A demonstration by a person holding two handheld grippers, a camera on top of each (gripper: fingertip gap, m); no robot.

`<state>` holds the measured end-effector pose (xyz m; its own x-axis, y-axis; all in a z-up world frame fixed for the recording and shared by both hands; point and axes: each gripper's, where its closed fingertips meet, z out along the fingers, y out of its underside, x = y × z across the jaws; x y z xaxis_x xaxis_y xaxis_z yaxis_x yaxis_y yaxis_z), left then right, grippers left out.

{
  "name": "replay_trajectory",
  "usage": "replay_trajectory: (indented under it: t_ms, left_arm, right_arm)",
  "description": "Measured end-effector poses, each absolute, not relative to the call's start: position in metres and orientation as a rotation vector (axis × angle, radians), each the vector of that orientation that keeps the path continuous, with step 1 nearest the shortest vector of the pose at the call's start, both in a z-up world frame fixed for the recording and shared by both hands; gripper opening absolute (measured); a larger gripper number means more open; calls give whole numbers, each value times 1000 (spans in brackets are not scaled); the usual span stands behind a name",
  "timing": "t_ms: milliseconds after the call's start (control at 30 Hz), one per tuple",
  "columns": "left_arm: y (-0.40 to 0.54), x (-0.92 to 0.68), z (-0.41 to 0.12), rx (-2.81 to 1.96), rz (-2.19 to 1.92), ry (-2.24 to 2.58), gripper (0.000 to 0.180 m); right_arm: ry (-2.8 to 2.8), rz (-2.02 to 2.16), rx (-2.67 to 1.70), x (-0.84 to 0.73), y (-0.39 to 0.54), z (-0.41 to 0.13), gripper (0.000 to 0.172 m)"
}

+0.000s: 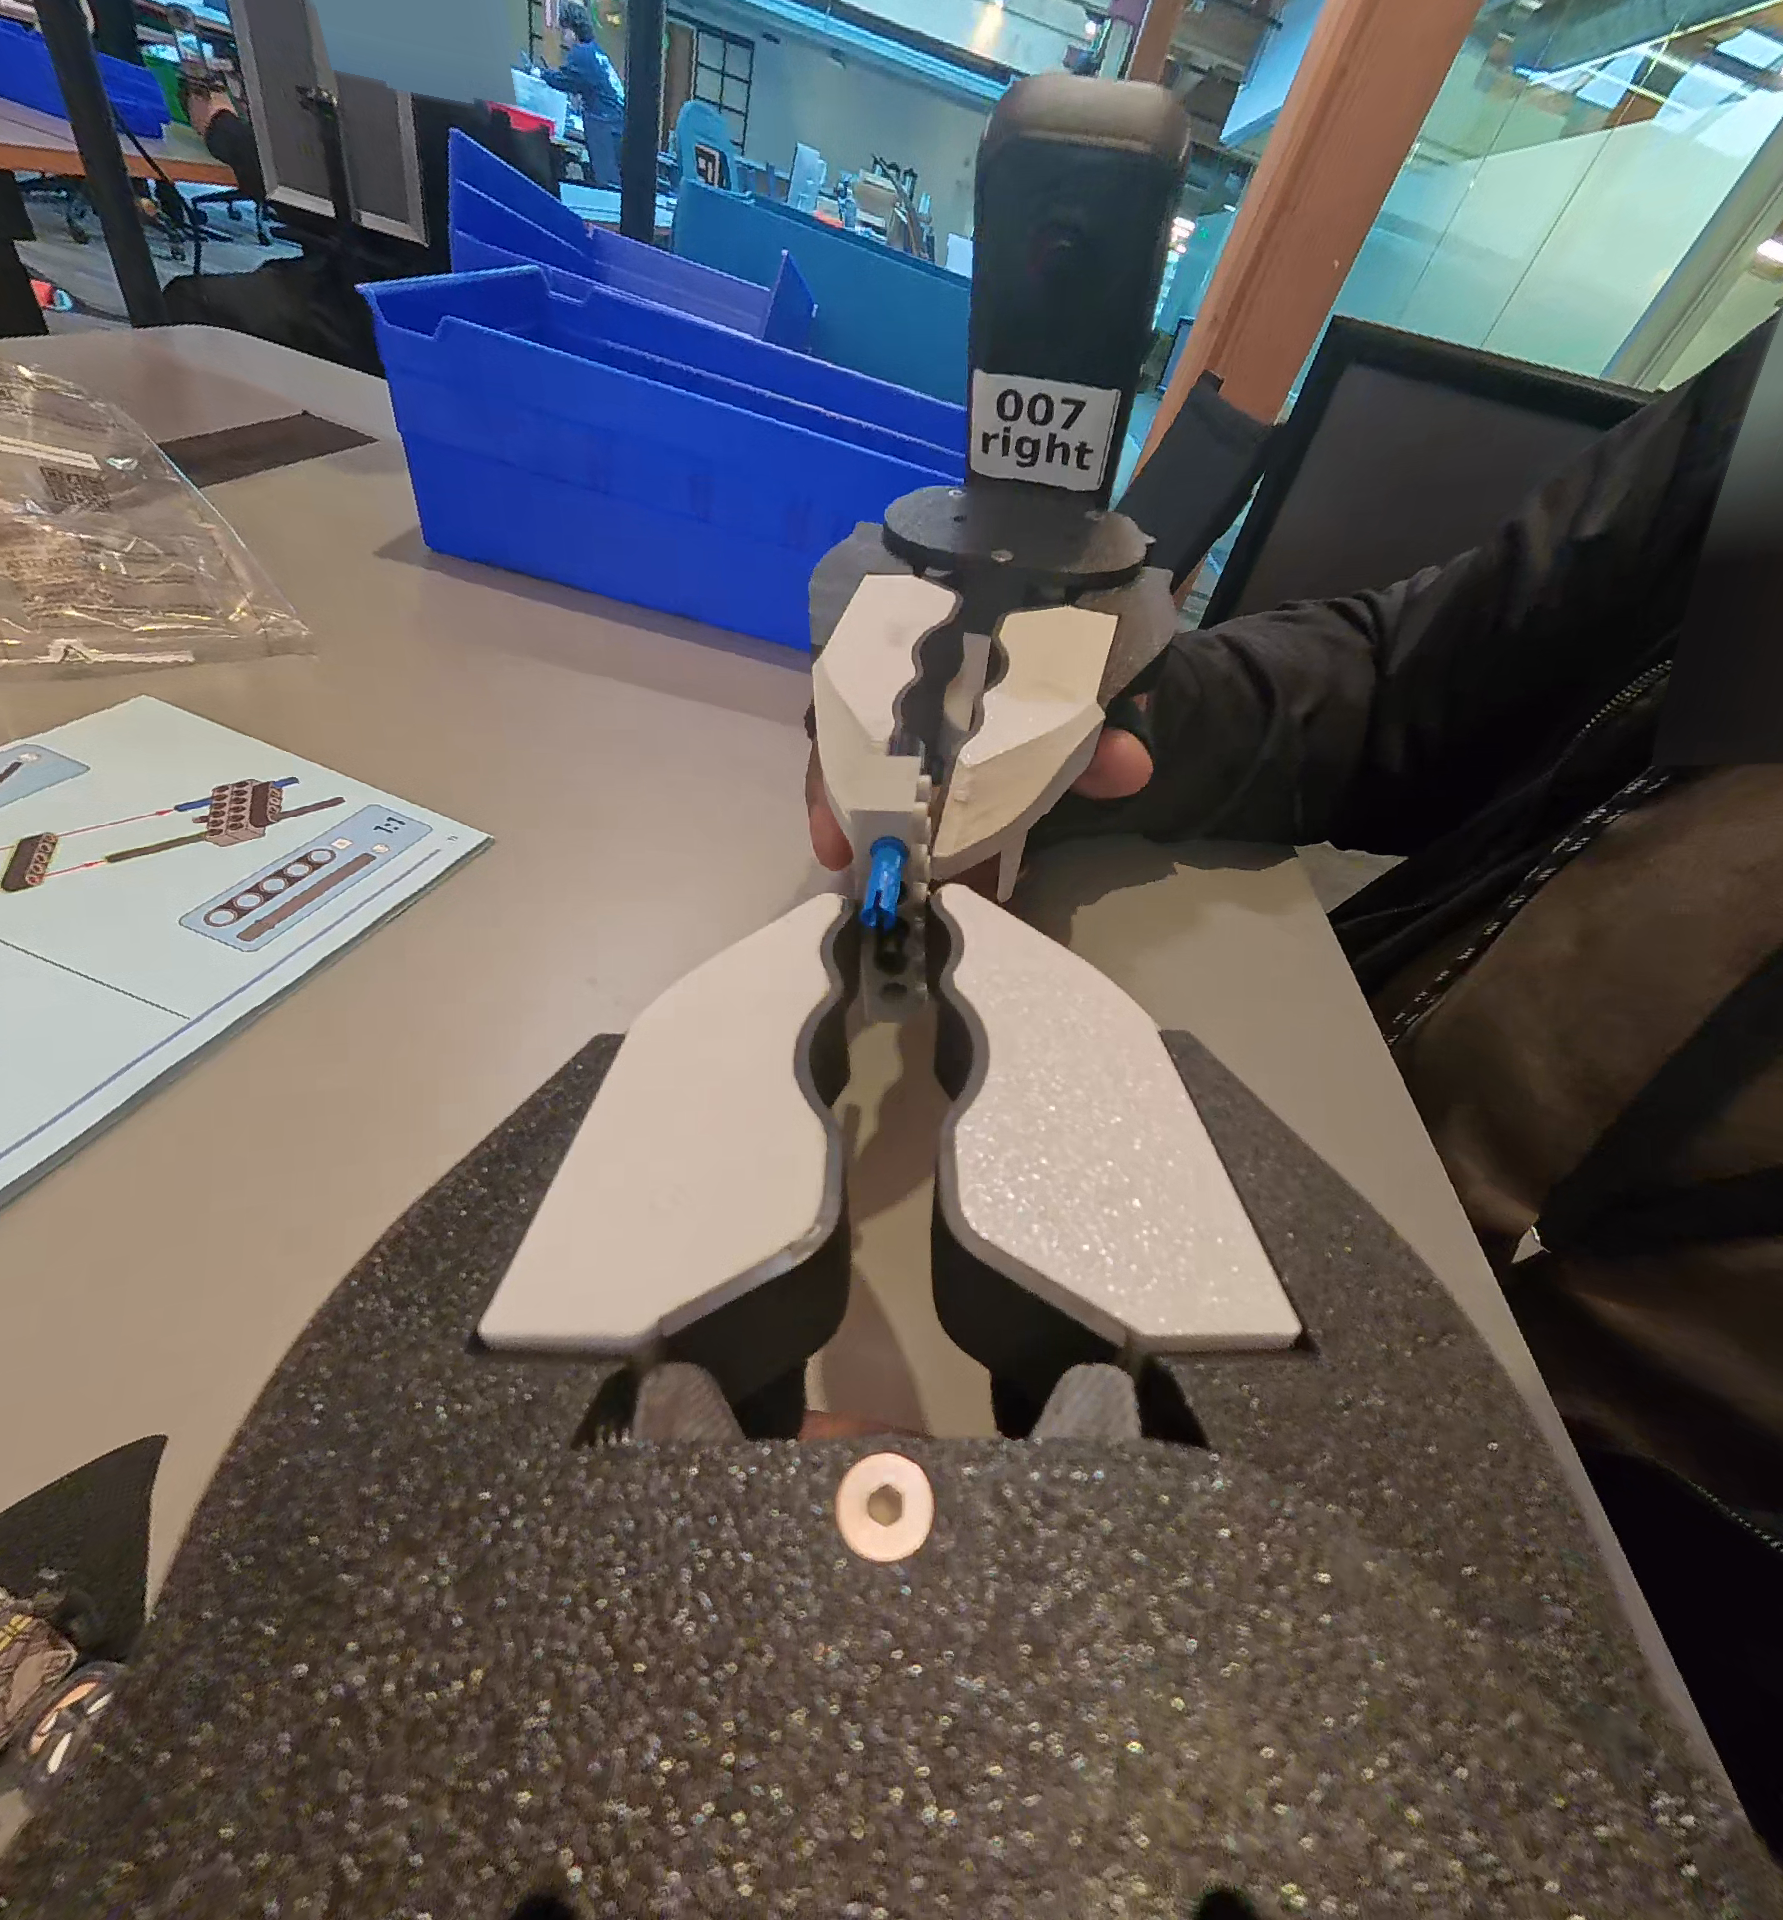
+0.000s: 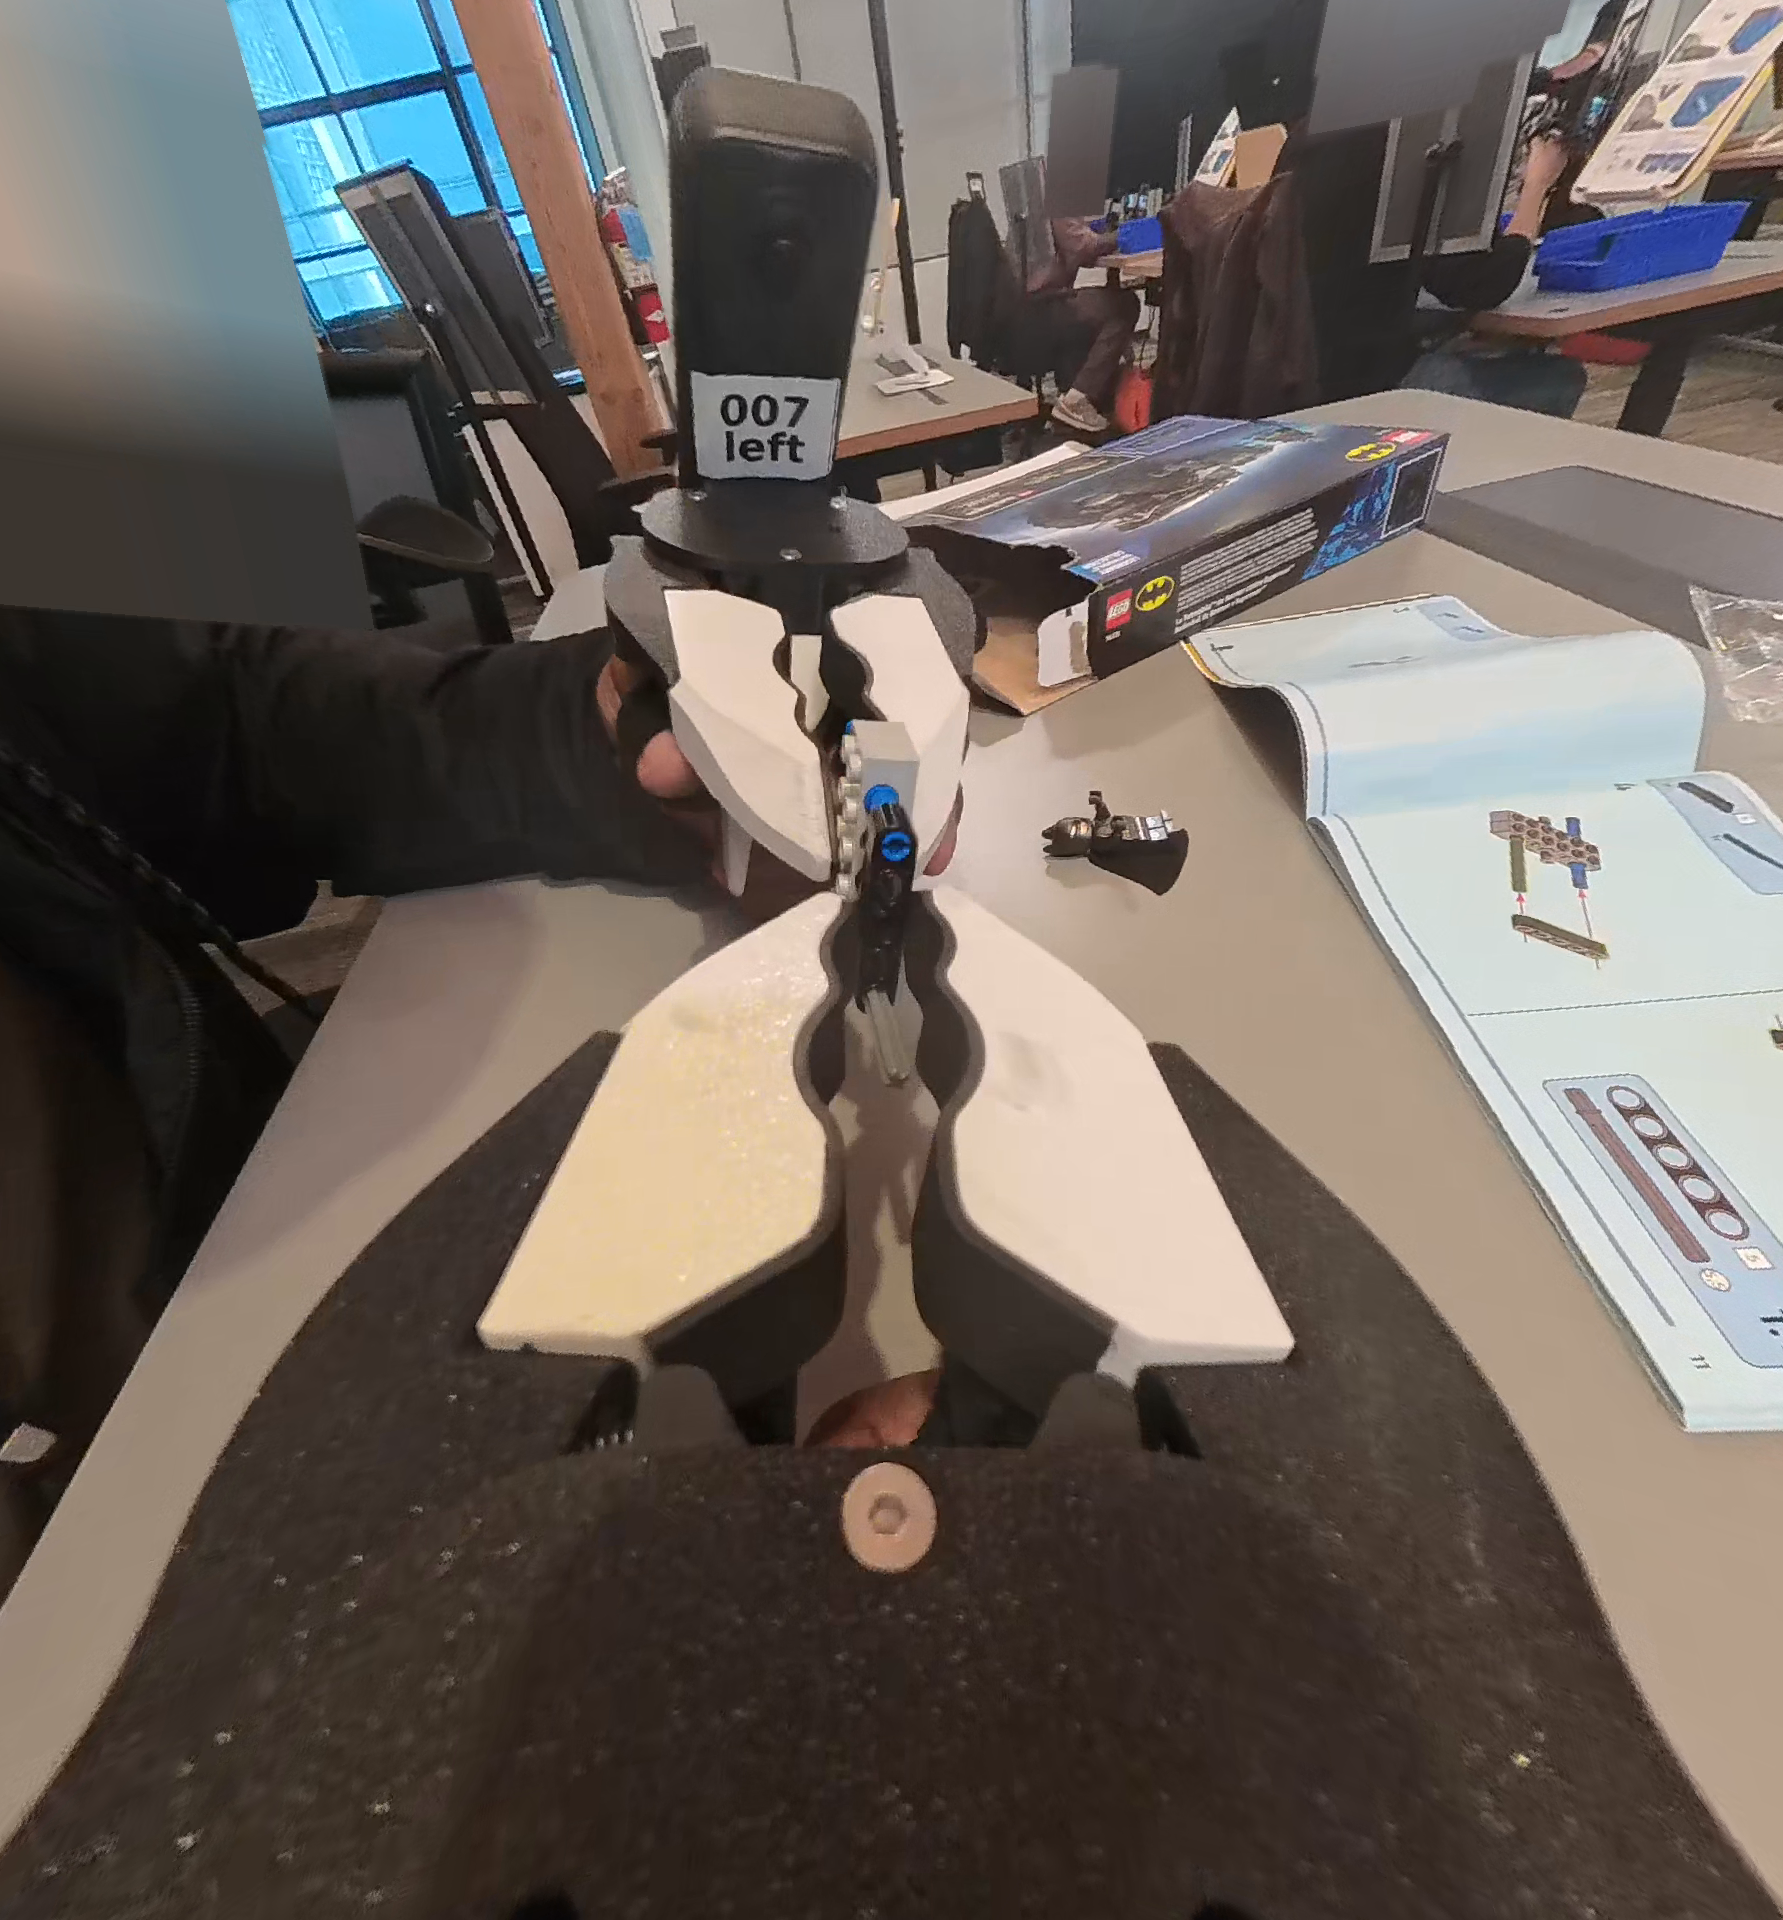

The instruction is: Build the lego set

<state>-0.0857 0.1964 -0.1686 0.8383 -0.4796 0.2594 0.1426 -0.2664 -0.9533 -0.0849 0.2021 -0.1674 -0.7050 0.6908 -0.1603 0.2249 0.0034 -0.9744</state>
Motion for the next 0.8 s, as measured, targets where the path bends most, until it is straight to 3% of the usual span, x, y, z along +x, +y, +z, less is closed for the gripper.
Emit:
replay_trajectory:
  t_ms: [800]
  left_arm:
    - [191, -75, -180, -1827, -719, 290, 10]
  right_arm:
    - [-2053, 1827, -971, -76, 194, -177, 8]
